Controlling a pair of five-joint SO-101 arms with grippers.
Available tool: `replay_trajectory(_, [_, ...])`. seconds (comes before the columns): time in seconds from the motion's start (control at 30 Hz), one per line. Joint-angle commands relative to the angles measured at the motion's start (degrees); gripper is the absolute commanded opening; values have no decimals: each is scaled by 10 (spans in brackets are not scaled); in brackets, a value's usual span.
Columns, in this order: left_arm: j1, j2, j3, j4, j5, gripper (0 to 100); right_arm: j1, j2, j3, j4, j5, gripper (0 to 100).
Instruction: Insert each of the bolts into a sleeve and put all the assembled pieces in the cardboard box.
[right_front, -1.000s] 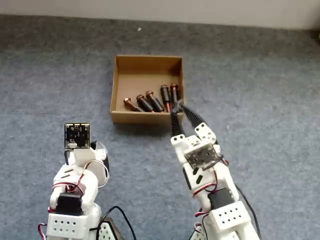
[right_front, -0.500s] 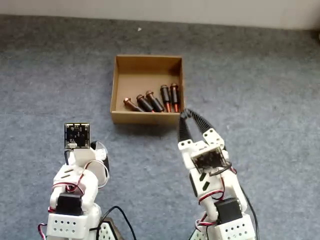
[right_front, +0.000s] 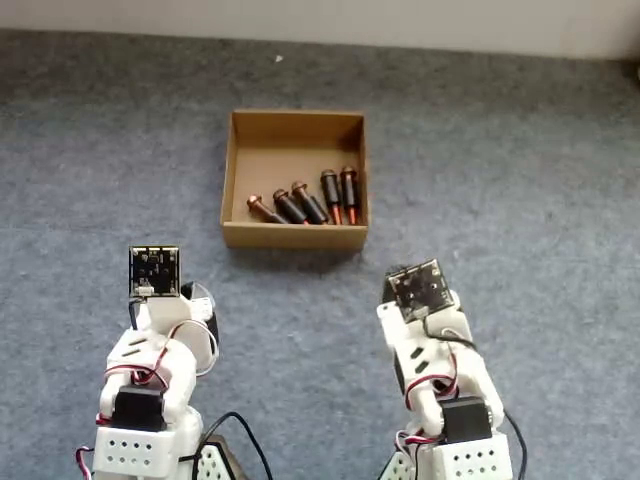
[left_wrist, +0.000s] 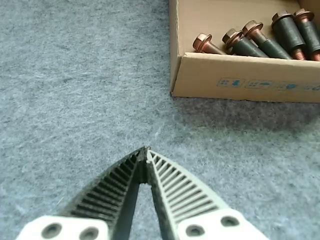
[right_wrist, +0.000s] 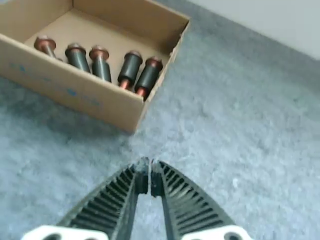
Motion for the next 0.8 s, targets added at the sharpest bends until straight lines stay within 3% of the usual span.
replay_trajectory(0.0, [-8, -1, 12, 2, -7, 6, 7, -10, 65, 78, 0, 5])
replay_trajectory(0.27, [-8, -1, 12, 2, -7, 6, 8, -10, 65, 191, -11, 5])
replay_trajectory(0.43, [-7, -1, 12, 2, -5, 6, 8, -10, 65, 189, -139, 5])
replay_trajectory(0.6, [-7, 0, 12, 8, -6, 6, 9, -10, 65, 194, -207, 5])
replay_trajectory(0.77, [11, 0, 12, 70, -22, 6, 9, -10, 65, 222, -278, 5])
